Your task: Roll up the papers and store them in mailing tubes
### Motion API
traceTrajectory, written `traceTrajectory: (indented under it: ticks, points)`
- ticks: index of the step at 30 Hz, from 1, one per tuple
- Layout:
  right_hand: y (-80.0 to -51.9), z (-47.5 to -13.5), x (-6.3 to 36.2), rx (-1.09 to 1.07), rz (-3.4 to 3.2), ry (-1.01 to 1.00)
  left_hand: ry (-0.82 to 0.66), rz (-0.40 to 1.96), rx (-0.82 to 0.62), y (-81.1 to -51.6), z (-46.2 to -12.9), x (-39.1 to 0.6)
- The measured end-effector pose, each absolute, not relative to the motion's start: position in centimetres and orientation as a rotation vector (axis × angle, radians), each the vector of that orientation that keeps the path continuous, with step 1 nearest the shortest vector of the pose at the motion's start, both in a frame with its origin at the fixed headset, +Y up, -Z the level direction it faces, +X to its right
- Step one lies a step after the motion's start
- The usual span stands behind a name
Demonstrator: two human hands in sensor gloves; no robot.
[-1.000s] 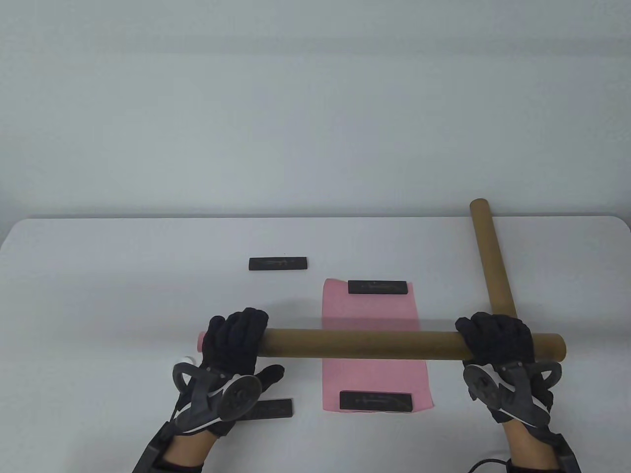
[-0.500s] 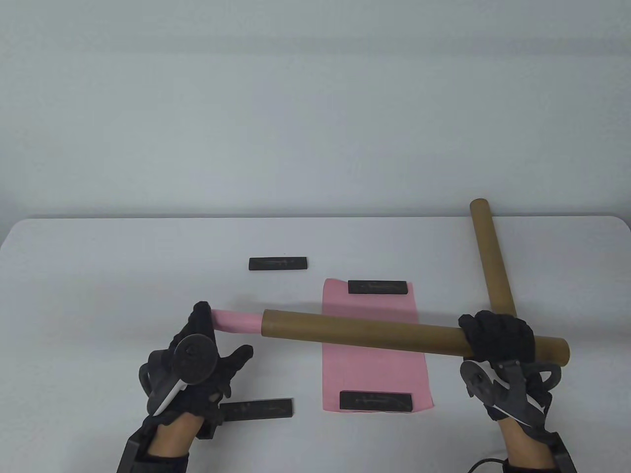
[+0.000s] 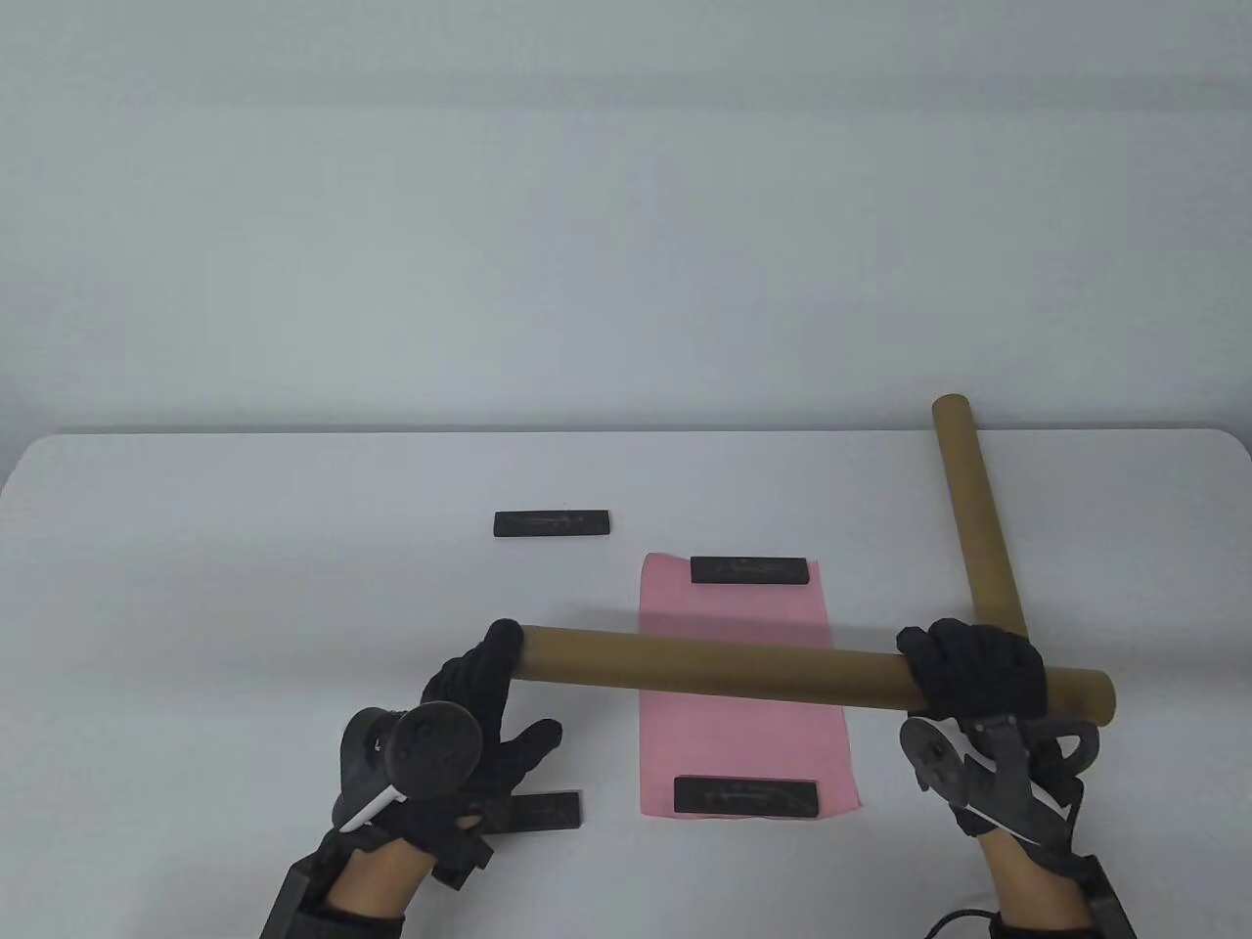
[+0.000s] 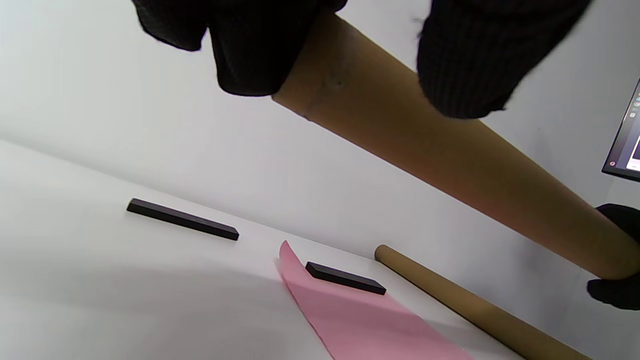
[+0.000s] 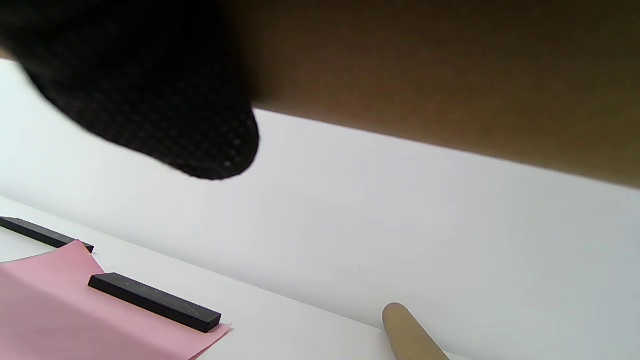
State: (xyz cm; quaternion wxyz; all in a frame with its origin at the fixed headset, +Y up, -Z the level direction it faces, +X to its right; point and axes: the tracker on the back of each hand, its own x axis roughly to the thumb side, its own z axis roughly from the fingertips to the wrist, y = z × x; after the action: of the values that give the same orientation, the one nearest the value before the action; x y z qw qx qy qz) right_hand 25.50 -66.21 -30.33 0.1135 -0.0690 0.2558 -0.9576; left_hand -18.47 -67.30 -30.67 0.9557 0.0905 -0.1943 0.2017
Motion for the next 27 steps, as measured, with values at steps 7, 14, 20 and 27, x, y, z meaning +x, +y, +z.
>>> traceTrajectory:
  ticks: [7,14,20,27]
  points:
    - [-66.0,-30.1,25.6,-0.192,-2.8,0.772,-0.048,0.173,0.109,-67.6,-33.0,-24.2]
    - [-66.2,-30.3,25.3,-0.202,-2.791,0.756,0.172,0.025,-0.221,-71.2,-36.0,-27.9]
    - [-66.2,-30.3,25.3,-0.207,-2.792,0.754,0.295,-0.102,-0.5,-74.8,-37.3,-28.3]
    - [-66.2,-30.3,25.3,-0.218,-2.791,0.743,0.234,-0.114,-0.441,-75.2,-37.8,-28.3]
